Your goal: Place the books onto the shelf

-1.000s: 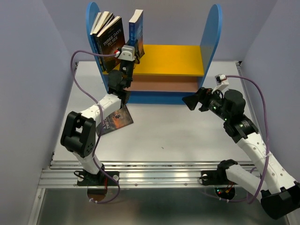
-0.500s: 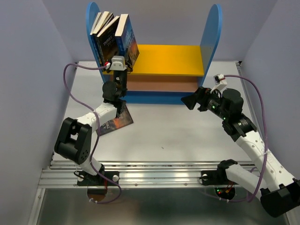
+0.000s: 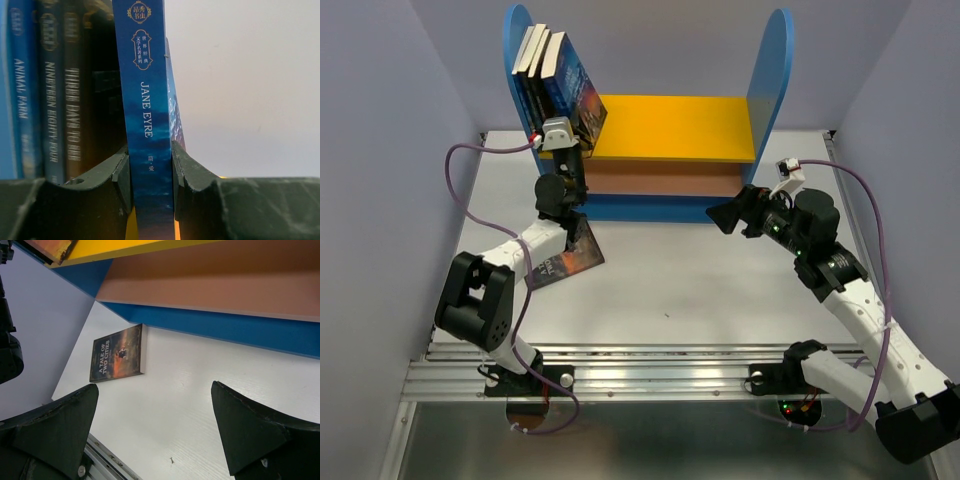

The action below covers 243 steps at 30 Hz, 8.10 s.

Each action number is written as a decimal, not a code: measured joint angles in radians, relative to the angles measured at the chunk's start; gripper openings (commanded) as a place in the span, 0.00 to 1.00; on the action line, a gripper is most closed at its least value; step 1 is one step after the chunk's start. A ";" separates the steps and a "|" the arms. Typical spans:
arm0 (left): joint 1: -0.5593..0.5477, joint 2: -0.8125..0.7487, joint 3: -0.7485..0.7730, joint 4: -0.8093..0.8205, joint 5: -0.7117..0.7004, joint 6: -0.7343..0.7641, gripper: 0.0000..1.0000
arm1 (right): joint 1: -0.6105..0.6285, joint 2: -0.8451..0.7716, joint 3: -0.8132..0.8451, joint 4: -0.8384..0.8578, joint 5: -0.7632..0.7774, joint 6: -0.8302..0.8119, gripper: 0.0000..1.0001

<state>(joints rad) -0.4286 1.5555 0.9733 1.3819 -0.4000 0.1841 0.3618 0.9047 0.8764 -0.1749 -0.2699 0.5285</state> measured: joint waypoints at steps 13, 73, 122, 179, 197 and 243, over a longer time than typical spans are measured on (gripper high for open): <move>0.036 -0.005 0.008 -0.024 -0.013 -0.030 0.36 | 0.000 0.000 -0.001 0.004 -0.014 0.013 1.00; -0.142 -0.596 0.237 -1.129 0.210 -0.555 0.99 | 0.000 -0.084 -0.079 0.003 -0.104 0.018 1.00; -0.019 0.019 0.526 -1.388 0.142 -0.374 0.99 | 0.000 -0.098 -0.060 -0.111 0.004 0.002 1.00; -0.034 0.347 0.838 -1.422 -0.296 -0.523 0.99 | 0.000 -0.136 -0.060 -0.110 0.035 0.003 1.00; -0.021 0.313 0.799 -1.394 -0.170 -0.478 0.99 | 0.000 -0.145 -0.060 -0.111 0.039 0.003 1.00; 0.075 -0.451 0.272 -1.281 0.736 -0.304 0.99 | 0.000 -0.148 -0.063 -0.111 -0.055 -0.006 1.00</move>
<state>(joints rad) -0.3538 1.1049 1.2453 0.1005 0.3359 -0.1196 0.3618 0.7567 0.8139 -0.2855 -0.3252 0.5228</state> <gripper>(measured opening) 0.989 0.998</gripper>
